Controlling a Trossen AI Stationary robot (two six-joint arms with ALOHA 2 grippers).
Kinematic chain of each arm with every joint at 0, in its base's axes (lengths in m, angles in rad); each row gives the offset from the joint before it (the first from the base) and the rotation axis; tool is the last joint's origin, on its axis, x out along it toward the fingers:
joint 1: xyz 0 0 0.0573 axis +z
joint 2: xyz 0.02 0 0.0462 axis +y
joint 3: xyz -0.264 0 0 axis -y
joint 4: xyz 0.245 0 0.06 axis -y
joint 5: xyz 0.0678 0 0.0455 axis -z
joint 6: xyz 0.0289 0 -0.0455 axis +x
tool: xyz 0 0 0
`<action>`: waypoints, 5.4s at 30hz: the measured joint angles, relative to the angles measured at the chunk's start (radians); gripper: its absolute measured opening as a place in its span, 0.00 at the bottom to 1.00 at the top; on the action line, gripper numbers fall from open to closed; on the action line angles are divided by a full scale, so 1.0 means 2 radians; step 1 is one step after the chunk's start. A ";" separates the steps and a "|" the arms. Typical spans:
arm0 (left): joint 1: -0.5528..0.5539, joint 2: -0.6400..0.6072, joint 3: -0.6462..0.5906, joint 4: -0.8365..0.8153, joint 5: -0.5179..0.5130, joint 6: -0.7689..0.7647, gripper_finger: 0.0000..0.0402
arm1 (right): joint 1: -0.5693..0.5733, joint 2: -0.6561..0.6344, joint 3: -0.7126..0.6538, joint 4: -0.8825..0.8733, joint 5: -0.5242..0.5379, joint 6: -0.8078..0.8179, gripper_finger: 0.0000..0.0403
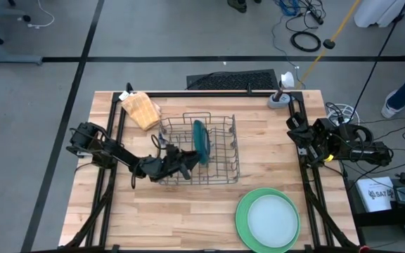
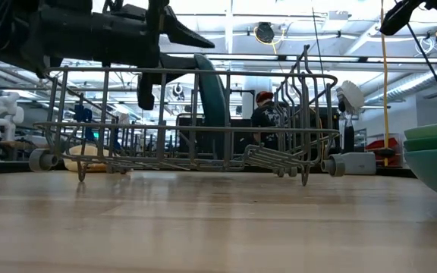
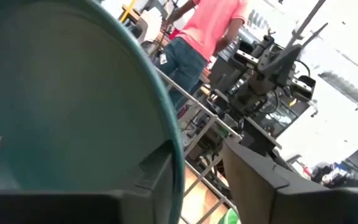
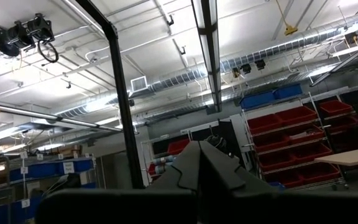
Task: Sort dishes
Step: Put the green plate in the dish rack, then put the white plate in the dish rack
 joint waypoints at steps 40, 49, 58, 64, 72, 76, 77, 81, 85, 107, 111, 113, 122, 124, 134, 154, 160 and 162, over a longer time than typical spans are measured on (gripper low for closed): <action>-0.085 -0.212 0.075 -0.431 0.057 0.157 0.53 | 0.000 0.000 0.000 -0.008 0.000 -0.004 0.00; -0.082 -0.032 0.368 -0.684 0.140 0.348 0.53 | 0.000 0.000 0.000 -0.018 0.000 -0.014 0.00; -0.045 0.154 0.600 -0.837 0.236 0.525 0.53 | 0.000 0.000 0.000 -0.046 0.002 -0.015 0.00; -0.041 0.243 0.686 -0.866 0.259 0.662 0.53 | 0.000 0.000 0.000 -0.042 0.002 -0.015 0.05; -0.045 0.299 0.706 -0.799 0.286 0.789 0.52 | 0.000 0.000 0.000 -0.042 0.002 -0.017 0.13; -0.048 0.316 0.707 -0.781 0.297 0.839 0.45 | 0.000 0.000 0.000 -0.042 0.002 -0.018 0.14; -0.049 0.321 0.707 -0.781 0.299 0.845 0.43 | 0.000 0.000 0.000 -0.042 0.002 -0.018 0.14; -0.050 0.338 0.707 -0.780 0.298 0.879 0.35 | 0.000 0.000 0.000 -0.042 0.008 -0.019 0.15; -0.052 0.352 0.707 -0.729 0.268 0.918 0.33 | 0.000 0.000 0.000 -0.044 0.014 -0.019 0.15; -0.047 0.381 0.707 -0.691 0.308 0.924 0.24 | 0.000 0.000 0.000 -0.057 0.018 -0.031 0.15; -0.047 0.383 0.706 -0.688 0.290 0.920 0.05 | 0.000 0.000 0.000 -0.060 0.018 -0.031 0.15; -0.047 0.384 0.711 -0.690 0.277 0.920 0.04 | 0.000 0.000 0.000 -0.061 0.018 -0.031 0.15; -0.047 0.343 0.744 -0.688 0.166 0.854 0.04 | 0.000 0.000 0.000 -0.057 0.010 -0.032 0.15; -0.047 0.321 0.744 -0.693 0.155 0.813 0.04 | 0.000 0.000 0.000 -0.039 -0.011 -0.034 0.15; -0.044 0.228 0.744 -0.737 0.102 0.683 0.03 | 0.000 0.000 0.000 0.233 -0.175 -0.038 0.15; -0.084 -0.173 0.323 -0.735 -0.182 0.201 0.03 | 0.000 0.000 0.000 0.152 -0.161 -0.063 0.15; -0.101 -0.207 0.267 -0.886 -0.168 -0.060 0.03 | 0.000 0.000 0.000 0.067 -0.083 -0.081 0.15; -0.102 -0.207 0.266 -0.939 -0.161 -0.122 0.03 | 0.000 0.005 0.000 0.050 -0.060 -0.084 0.15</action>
